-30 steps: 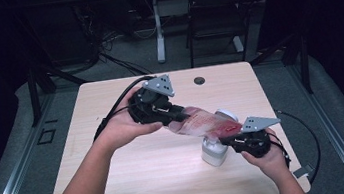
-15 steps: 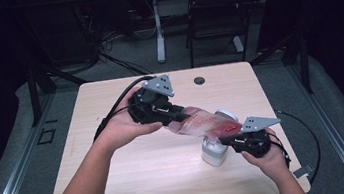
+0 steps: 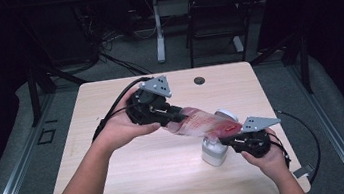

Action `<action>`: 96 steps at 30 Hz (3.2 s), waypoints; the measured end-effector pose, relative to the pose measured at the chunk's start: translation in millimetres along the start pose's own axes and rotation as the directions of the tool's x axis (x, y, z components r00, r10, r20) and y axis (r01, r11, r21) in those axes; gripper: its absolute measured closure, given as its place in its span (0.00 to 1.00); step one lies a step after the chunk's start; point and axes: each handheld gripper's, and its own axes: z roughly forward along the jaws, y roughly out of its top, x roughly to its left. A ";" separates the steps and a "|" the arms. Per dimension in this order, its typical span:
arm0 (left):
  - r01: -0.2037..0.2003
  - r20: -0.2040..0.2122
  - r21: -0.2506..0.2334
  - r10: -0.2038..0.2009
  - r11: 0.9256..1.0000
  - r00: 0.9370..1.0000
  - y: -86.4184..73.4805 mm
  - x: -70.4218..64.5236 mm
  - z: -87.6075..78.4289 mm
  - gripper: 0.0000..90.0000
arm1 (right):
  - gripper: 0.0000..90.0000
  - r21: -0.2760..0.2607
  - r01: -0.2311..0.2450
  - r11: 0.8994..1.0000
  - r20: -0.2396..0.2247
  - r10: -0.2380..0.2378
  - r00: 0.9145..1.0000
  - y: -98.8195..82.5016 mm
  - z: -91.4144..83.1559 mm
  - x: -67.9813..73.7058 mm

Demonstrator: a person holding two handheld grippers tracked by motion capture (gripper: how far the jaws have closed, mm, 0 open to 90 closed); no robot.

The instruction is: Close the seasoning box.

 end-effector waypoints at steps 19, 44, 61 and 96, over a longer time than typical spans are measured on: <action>0.043 -0.012 -0.010 -0.043 0.999 0.999 -22.4 6.2 -2.8 0.87 | 0.90 -0.009 0.001 1.000 -0.009 -0.001 1.000 1.4 1.0 1.9; 0.122 -0.010 -0.059 -0.123 0.991 0.992 -55.8 11.3 -3.8 0.87 | 0.89 -0.066 -0.038 0.997 -0.052 0.034 0.998 4.3 -0.2 -1.2; 0.165 -0.012 -0.075 -0.166 0.984 0.986 -79.3 13.9 -3.2 0.86 | 0.90 -0.093 -0.052 0.994 -0.059 0.047 0.997 7.6 -2.9 0.6; 0.240 -0.004 -0.107 -0.242 0.965 0.970 -121.6 16.1 4.6 0.85 | 0.93 -0.107 -0.038 0.993 -0.077 0.030 0.997 15.4 -3.9 3.9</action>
